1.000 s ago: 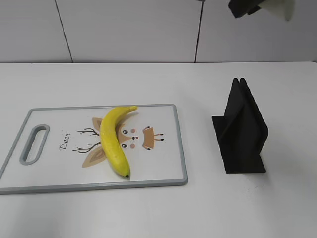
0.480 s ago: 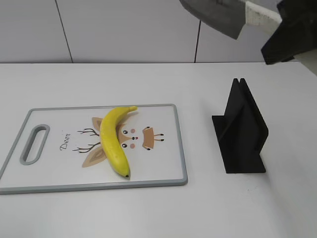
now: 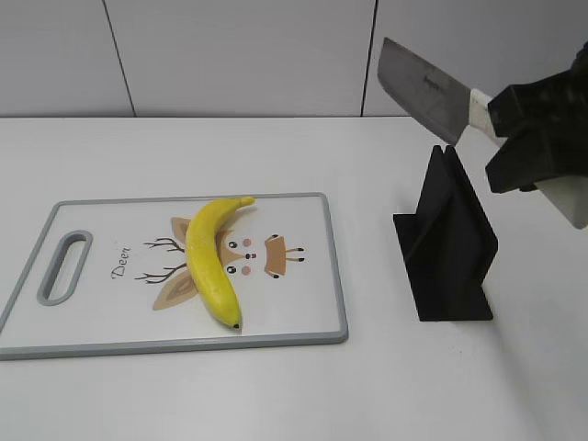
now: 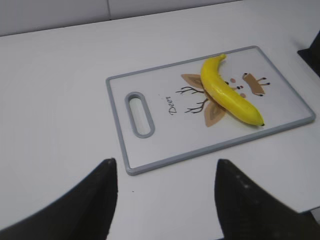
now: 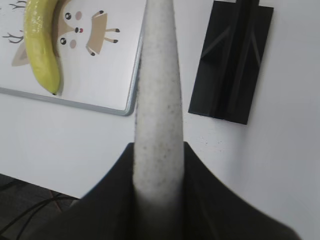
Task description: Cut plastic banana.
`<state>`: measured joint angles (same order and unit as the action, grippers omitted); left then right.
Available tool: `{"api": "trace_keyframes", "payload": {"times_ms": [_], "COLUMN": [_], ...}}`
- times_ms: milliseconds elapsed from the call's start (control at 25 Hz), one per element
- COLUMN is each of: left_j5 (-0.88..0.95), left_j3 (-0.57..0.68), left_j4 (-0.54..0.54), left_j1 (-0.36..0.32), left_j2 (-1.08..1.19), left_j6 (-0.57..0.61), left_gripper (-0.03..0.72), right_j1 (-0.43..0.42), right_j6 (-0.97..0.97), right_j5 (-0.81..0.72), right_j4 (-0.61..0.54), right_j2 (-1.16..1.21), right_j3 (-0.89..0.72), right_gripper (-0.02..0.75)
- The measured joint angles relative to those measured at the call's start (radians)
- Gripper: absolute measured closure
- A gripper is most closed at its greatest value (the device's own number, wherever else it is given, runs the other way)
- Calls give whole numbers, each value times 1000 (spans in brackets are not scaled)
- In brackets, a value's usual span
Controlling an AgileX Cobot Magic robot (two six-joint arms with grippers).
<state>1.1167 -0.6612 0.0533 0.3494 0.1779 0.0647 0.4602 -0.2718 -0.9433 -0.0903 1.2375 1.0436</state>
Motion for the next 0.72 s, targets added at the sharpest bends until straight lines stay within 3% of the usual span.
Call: {"api": "trace_keyframes", "payload": {"times_ms": [280, 720], "left_j5": [-47, -63], "left_j3": [143, 151], "left_j4": [33, 25], "left_j1": [0, 0], "left_j2": [-154, -162], "left_j6": [40, 57], "left_gripper": [103, 172], "right_j1": [-1, -2], "right_j6": [-103, -186], "right_j5": [-13, -38], "right_j4": [90, 154], "right_j2": [-3, -12], "right_j3": [-2, -37], "right_gripper": [554, 554]}}
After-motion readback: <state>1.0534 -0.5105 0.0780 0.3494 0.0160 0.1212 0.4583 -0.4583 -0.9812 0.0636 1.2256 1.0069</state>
